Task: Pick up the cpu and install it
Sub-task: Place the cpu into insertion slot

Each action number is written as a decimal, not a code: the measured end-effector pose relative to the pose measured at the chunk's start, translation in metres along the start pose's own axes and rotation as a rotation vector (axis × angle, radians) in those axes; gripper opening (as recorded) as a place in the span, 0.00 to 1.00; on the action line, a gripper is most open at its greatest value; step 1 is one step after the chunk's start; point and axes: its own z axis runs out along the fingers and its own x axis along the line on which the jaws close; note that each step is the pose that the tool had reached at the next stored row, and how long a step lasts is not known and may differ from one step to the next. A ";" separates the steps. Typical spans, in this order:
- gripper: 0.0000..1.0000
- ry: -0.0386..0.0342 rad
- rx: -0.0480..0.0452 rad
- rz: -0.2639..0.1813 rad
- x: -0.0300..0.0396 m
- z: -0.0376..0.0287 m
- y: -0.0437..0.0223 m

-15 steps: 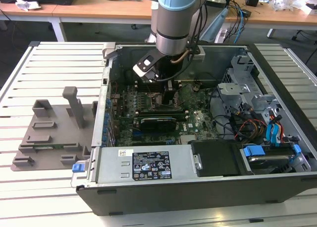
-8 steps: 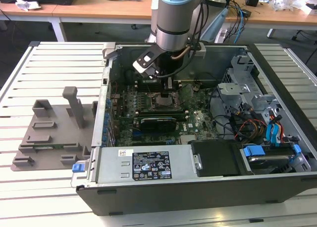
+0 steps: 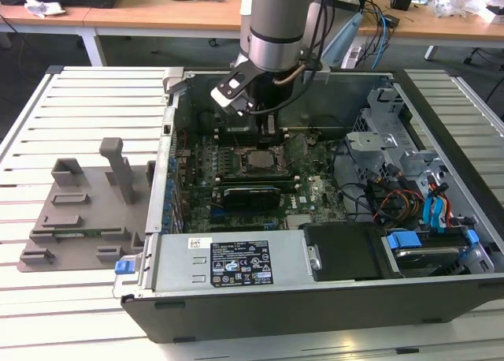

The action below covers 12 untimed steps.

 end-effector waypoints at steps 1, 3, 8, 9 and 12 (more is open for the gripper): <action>0.11 0.0000 0.0000 0.000 0.0000 -0.0018 0.0000; 0.11 0.0000 0.0000 0.000 -0.0001 -0.0059 -0.0001; 0.11 0.0000 -0.0001 0.000 -0.0002 -0.0134 -0.0002; 0.11 -0.0001 0.0000 0.000 -0.0002 -0.0156 -0.0002; 0.11 -0.0005 0.0000 0.000 -0.0003 -0.0218 -0.0003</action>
